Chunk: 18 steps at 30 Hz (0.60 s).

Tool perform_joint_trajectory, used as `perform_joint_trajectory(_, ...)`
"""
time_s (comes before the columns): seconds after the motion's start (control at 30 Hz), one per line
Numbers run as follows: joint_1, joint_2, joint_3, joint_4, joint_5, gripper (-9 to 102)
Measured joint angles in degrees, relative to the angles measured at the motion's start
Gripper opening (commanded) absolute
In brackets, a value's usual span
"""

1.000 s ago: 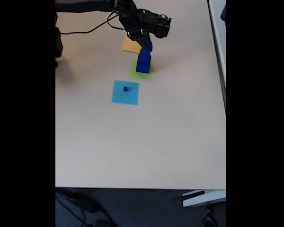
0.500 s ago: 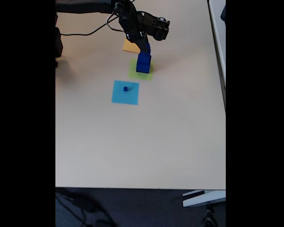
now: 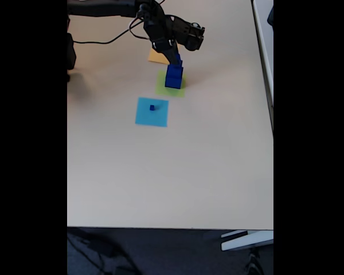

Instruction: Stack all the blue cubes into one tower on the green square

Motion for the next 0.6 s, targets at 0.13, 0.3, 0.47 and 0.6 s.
perform_joint_trajectory(0.13, 0.0, 0.0, 0.4, 0.0, 0.0, 1)
perform_joint_trajectory(0.3, 0.0, 0.0, 0.9, -0.1, 0.0, 3)
perform_joint_trajectory(0.47, 0.0, 0.0, 0.9, -0.1, 0.0, 5)
perform_joint_trajectory(0.6, 0.0, 0.0, 1.0, -0.1, 0.0, 7)
